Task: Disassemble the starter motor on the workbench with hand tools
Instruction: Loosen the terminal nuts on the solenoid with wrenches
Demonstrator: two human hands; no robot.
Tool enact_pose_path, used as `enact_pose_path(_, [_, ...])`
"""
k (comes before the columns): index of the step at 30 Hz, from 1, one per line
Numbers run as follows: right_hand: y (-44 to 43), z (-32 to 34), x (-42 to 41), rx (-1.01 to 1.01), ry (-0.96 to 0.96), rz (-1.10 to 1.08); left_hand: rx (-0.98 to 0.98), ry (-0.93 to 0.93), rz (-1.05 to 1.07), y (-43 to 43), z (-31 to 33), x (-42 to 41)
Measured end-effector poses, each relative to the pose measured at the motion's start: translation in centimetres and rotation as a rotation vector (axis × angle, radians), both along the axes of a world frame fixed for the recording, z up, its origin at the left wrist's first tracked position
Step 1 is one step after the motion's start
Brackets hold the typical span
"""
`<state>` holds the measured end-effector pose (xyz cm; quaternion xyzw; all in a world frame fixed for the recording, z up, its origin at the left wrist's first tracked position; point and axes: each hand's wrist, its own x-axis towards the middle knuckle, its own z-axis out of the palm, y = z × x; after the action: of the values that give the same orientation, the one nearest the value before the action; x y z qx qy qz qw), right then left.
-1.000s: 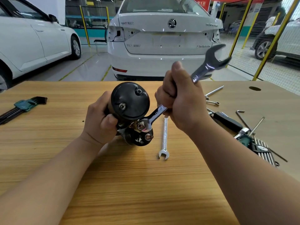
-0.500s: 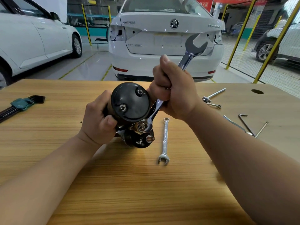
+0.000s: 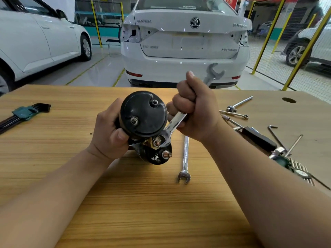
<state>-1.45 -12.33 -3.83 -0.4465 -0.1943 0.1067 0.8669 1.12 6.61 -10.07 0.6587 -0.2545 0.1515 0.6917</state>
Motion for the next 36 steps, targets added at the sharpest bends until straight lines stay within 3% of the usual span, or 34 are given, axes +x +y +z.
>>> enact_pose_path(2, [-0.6, 0.0, -0.6, 0.035, 0.002, -0.07, 0.122, -0.127, 0.025, 0.1, 0.1, -0.3])
enact_pose_path(4, [-0.8, 0.3, -1.0, 0.009, 0.0, -0.124, 0.151, -0.107, -0.12, 0.6, 0.5, -0.6])
enact_pose_path(10, [-0.5, 0.7, -1.6, 0.002, 0.028, -0.156, 0.198, -0.31, 0.013, 0.2, 0.5, -0.7])
enact_pose_path(15, [-0.6, 0.7, -2.2, 0.06, 0.002, -0.225, 0.24, -0.3, 0.007, 0.1, 0.5, -0.7])
enact_pose_path(23, [0.4, 0.8, -3.4, -0.075, -0.164, -0.382, 0.256, -0.282, 0.061, 0.2, 0.6, -1.1])
enact_pose_path(28, [0.7, 0.8, -4.5, -0.141, -0.229, -0.497, 0.128, -0.258, 0.134, 0.0, 0.5, -1.4])
enact_pose_path(31, [1.5, 1.3, -4.8, -0.142, -0.297, -0.524, 0.261, -0.333, 0.17, -0.2, 0.4, -1.4])
enact_pose_path(36, [1.5, 0.6, -5.1, -0.113, -0.326, -0.557, 0.271, -0.409, 0.172, 0.2, 0.1, -1.3])
